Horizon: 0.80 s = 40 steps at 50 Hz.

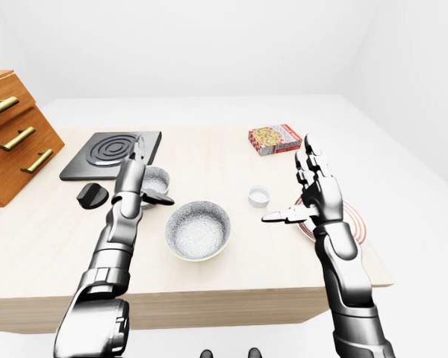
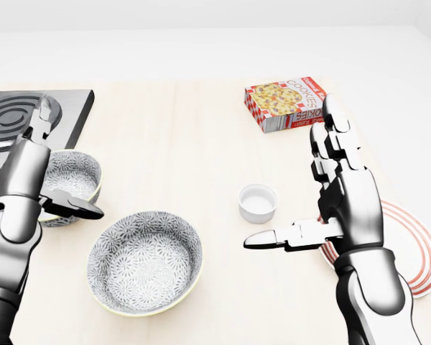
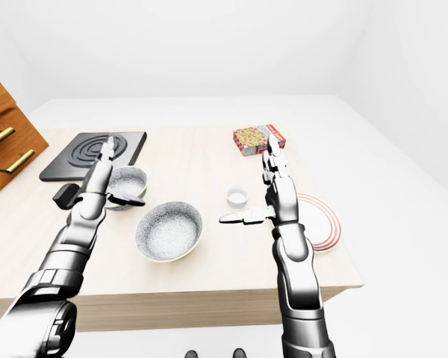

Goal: Pick the akita bowl from table center and place it on the plate.

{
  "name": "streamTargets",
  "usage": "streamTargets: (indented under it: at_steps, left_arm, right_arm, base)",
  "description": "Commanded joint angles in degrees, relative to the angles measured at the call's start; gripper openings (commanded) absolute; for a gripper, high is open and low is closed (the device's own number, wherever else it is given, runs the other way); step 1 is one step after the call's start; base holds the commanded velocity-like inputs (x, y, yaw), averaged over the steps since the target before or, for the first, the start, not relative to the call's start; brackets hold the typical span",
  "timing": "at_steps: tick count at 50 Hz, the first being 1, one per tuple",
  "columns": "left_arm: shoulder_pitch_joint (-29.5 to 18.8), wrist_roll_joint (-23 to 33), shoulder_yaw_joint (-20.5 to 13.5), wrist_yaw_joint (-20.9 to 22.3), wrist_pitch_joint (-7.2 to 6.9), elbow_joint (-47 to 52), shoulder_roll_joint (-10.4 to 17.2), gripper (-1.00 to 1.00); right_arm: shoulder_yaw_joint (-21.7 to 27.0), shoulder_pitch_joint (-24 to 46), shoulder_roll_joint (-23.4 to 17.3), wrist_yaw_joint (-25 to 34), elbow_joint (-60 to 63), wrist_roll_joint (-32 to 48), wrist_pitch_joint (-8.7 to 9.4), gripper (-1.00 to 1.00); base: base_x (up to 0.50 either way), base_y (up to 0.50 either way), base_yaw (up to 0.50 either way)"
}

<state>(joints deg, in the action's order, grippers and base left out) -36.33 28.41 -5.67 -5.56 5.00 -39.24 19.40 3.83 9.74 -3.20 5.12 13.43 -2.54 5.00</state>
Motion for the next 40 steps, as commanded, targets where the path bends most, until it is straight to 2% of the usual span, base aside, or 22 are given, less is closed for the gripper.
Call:
streamTargets:
  at_steps: [1, 10, 20, 32, 40]
  left_arm:
    - [-7.57, 10.93, 2.43, -7.10, 0.00, -20.38, 4.34, 1.00]
    - [-9.93, 20.32, 6.06, -12.09, 0.00, -28.97, 4.28, 1.00]
    - [-11.15, 24.54, 6.97, -13.17, 0.00, -33.61, 3.10, 1.00]
    - [-13.59, 27.11, 7.06, -11.63, 0.00, -36.16, 2.01, 1.00]
    - [-13.82, 27.39, 6.57, -8.14, 0.00, -37.11, 1.25, 1.00]
  right_arm:
    - [-0.10, 0.58, 0.06, -0.25, -1.34, 0.00, 0.00, 1.00]
    - [-0.33, 1.03, 0.14, -0.51, -2.52, 0.15, 0.00, 1.00]
    - [-0.15, -0.08, 0.00, -0.04, -1.72, 0.06, 0.00, 1.00]
    - [-0.19, -0.25, 0.08, 0.03, -1.81, 0.18, 0.00, 1.00]
    - [-0.32, 0.36, 0.16, -0.16, -2.69, 0.30, 0.00, 1.00]
  base:
    - [0.00, 0.00, 0.00]
    - [0.00, 0.00, 0.00]
    - [0.00, 0.00, 0.00]
    - [0.00, 0.00, 0.00]
    - [0.00, 0.00, 0.00]
